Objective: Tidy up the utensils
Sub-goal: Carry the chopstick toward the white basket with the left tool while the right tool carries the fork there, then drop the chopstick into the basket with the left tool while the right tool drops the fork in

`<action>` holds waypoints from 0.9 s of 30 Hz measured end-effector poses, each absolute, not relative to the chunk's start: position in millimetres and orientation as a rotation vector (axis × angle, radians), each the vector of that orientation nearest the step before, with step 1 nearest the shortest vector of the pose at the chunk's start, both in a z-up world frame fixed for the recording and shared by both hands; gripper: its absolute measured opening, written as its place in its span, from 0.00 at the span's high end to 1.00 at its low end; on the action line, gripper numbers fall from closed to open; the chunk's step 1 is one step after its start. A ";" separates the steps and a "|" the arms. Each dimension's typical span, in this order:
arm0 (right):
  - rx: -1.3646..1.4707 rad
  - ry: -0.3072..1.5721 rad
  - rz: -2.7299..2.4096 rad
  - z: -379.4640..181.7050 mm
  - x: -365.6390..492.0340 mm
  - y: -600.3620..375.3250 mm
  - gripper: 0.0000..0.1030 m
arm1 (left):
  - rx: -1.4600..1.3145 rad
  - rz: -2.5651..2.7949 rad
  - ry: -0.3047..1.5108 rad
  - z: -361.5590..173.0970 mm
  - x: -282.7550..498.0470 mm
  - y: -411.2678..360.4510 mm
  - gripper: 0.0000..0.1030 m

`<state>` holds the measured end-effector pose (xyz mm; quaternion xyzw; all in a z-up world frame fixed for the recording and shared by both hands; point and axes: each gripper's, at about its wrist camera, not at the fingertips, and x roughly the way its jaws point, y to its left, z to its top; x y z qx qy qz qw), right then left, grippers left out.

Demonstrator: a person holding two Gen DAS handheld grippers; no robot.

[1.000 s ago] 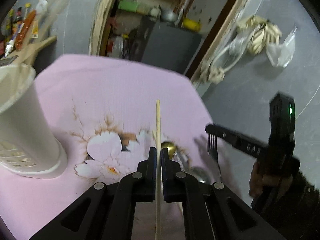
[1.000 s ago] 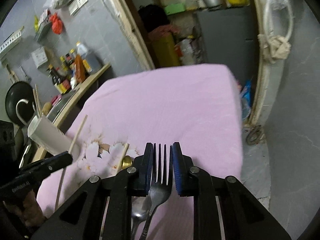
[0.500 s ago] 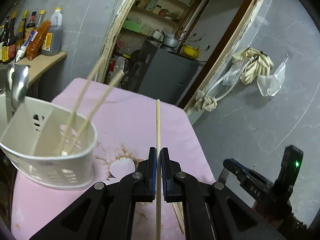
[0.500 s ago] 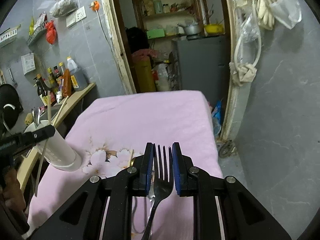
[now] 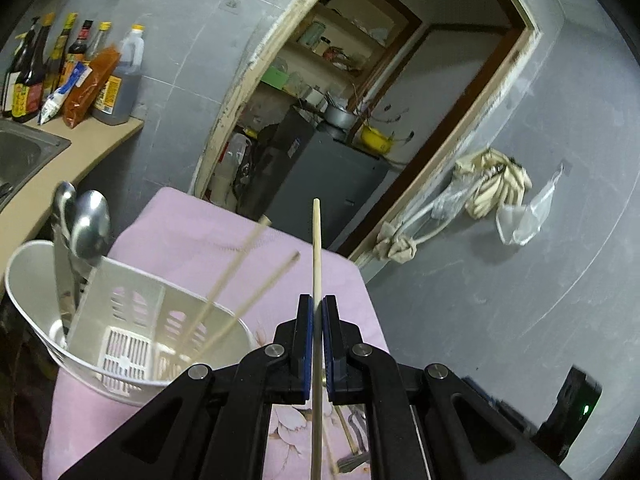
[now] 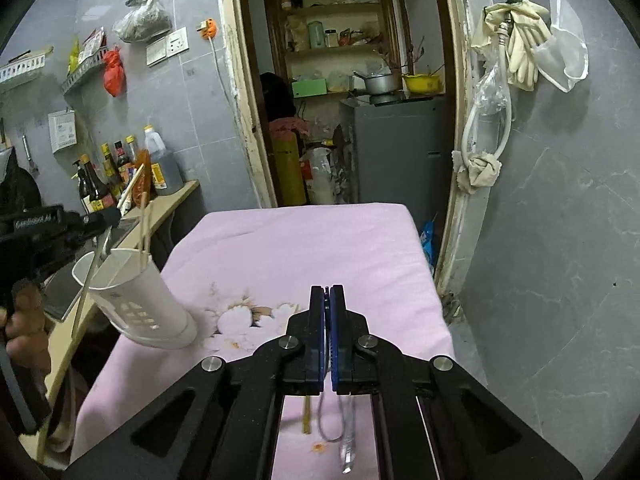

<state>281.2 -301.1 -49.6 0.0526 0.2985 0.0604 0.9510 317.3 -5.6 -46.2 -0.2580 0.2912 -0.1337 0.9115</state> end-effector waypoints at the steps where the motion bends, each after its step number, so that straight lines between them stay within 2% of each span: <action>1: 0.106 0.605 0.124 -47.3 279.4 -297.0 0.98 | -0.538 -0.275 0.596 -45.1 317.4 -1.9 0.95; 8: 0.056 0.535 0.145 -12.4 272.8 -266.3 0.98 | -0.593 -0.230 0.520 -30.5 316.8 42.2 0.95; 19: 0.038 0.304 0.281 66.4 298.5 -193.6 0.98 | -0.570 -0.014 0.375 -21.9 321.9 116.6 0.95; 27: -0.043 0.281 0.319 68.2 325.9 -131.9 0.98 | -0.565 0.079 0.312 -29.0 331.1 145.6 0.95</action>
